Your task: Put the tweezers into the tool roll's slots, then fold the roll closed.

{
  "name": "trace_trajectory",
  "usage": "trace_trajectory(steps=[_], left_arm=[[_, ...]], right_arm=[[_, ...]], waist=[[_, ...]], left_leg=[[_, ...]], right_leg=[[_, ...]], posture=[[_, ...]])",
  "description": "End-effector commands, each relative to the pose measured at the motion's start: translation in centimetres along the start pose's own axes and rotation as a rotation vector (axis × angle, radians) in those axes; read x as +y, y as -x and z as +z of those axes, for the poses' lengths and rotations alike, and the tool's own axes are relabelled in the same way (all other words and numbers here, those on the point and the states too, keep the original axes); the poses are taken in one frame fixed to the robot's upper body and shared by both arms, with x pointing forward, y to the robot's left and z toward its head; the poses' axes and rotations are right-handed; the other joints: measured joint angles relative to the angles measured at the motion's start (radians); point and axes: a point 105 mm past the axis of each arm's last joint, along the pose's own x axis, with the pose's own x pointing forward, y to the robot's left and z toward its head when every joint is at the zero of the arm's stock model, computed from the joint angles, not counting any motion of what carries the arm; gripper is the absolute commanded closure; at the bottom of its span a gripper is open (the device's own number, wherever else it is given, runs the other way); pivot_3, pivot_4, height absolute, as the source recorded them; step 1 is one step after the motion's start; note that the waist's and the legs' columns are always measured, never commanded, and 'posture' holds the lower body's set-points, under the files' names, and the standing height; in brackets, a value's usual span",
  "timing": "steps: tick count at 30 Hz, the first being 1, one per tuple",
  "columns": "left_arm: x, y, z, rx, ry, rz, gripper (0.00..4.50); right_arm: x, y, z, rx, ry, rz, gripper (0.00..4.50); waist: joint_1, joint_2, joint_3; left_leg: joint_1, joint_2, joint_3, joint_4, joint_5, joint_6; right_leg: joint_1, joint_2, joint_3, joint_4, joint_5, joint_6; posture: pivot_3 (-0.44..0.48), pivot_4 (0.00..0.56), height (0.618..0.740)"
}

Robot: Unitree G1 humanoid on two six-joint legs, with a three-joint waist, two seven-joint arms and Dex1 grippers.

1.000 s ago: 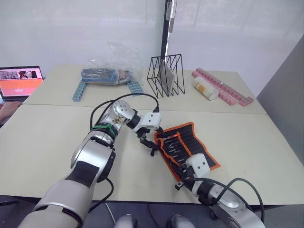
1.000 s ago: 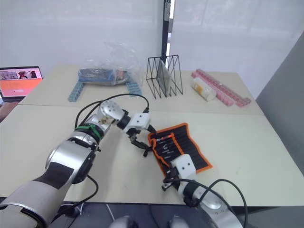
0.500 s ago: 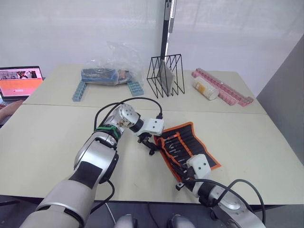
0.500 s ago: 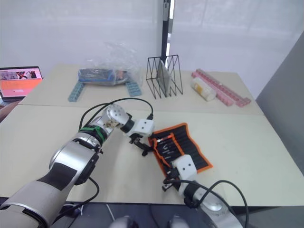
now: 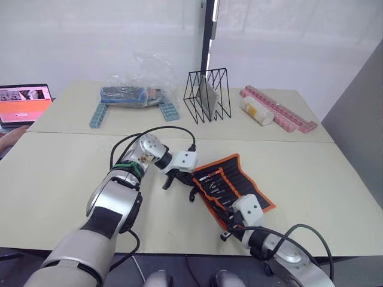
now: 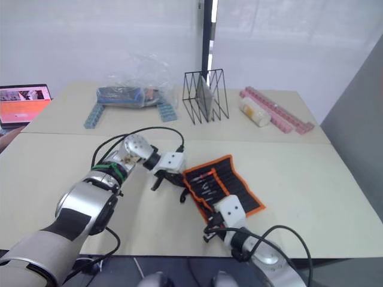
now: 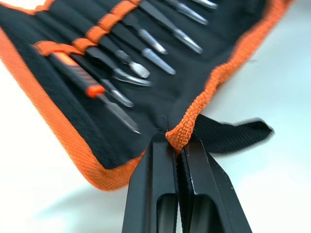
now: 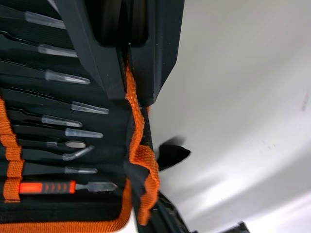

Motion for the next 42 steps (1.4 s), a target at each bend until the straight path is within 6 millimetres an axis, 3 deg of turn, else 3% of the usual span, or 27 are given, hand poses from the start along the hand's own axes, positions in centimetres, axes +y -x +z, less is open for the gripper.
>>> trace_trajectory(steps=[1, 7, 10, 17, 22, 25, 29, 32, 39, 42], left_arm=[[-0.7, 0.8, 0.0, -0.044, -0.048, 0.002, 4.46], [-2.9, 2.0, -1.7, -0.08, -0.026, 0.063, 4.46], [-5.0, 2.8, -1.7, -0.117, 0.016, 0.099, 4.46], [-9.5, 2.7, 0.7, -0.164, 0.152, 0.179, 4.46], [-12.3, 1.9, 3.1, -0.217, 0.293, 0.23, 4.46], [-13.1, 1.8, 3.5, -0.222, 0.381, 0.271, 4.46], [-13.5, 2.1, 2.3, -0.18, 0.465, 0.307, 4.46], [-13.7, 3.1, 0.0, -0.087, 0.492, 0.323, 4.46], [-13.7, 4.8, -3.3, 0.096, 0.435, 0.284, 4.46], [-13.5, 5.0, -3.7, 0.107, 0.427, 0.271, 4.46]], right_arm=[[-0.5, -0.4, 0.8, -0.014, 0.07, -0.005, 4.5], [-1.1, -1.9, 1.3, -0.01, 0.191, 0.045, 4.5], [-0.1, -3.0, 2.4, -0.042, 0.294, 0.152, 4.5], [2.1, -4.3, 3.8, -0.11, 0.496, 0.37, 4.5], [2.2, -4.6, 4.1, -0.134, 0.586, 0.463, 4.5], [1.6, -4.4, 3.8, -0.121, 0.602, 0.487, 4.5], [1.1, -4.3, 3.5, -0.105, 0.607, 0.496, 4.5], [0.9, -4.5, 3.2, -0.088, 0.608, 0.5, 4.5], [1.0, -4.4, 2.8, -0.051, 0.6, 0.513, 4.5], [1.4, -4.2, 2.7, -0.03, 0.539, 0.523, 4.5]], waist=[[-0.001, 0.0, 0.0], [-0.013, 0.0, 0.0], [-0.023, 0.001, 0.0], [-0.015, 0.003, 0.001], [-0.011, 0.004, 0.002], [-0.009, 0.004, 0.002], [-0.008, 0.004, 0.002], [-0.008, 0.005, 0.003], [-0.006, 0.007, 0.004], [-0.004, 0.007, 0.004]], left_leg=[[0.0, 0.0, 0.0, 0.0, 0.0, 0.0], [0.001, 0.002, 0.0, 0.0, 0.0, 0.0], [0.002, 0.003, 0.0, -0.001, 0.0, 0.0], [0.003, 0.004, 0.001, 0.0, 0.0, 0.0], [0.004, 0.003, 0.001, 0.0, 0.0, 0.0], [0.005, 0.003, 0.001, 0.0, 0.0, 0.0], [0.006, 0.002, 0.002, 0.0, 0.0, 0.0], [0.006, 0.002, 0.002, 0.0, 0.0, 0.0], [0.007, 0.002, 0.003, -0.001, 0.0, 0.0], [0.007, 0.002, 0.004, -0.001, 0.0, 0.0]], right_leg=[[0.0, 0.0, 0.0, 0.0, 0.0, 0.0], [0.0, 0.001, 0.002, 0.001, 0.0, 0.0], [0.0, 0.001, 0.003, 0.003, 0.0, 0.0], [0.0, 0.0, 0.004, 0.007, 0.0, 0.0], [0.001, -0.003, 0.005, 0.006, 0.0, 0.0], [0.001, -0.002, 0.005, 0.007, 0.0, 0.0], [0.001, -0.002, 0.005, 0.008, 0.0, 0.0], [0.001, -0.002, 0.005, 0.008, 0.0, 0.0], [0.001, -0.002, 0.005, 0.008, -0.001, -0.001], [0.0, -0.002, 0.005, 0.008, -0.001, -0.001]], posture=[[0.0, 0.15, 0.737], [0.0, 0.15, 0.737], [0.0, 0.15, 0.737], [0.0, 0.15, 0.737], [0.0, 0.15, 0.737], [0.0, 0.15, 0.737], [0.0, 0.15, 0.737], [0.0, 0.15, 0.737], [0.0, 0.15, 0.737], [0.0, 0.15, 0.737]])
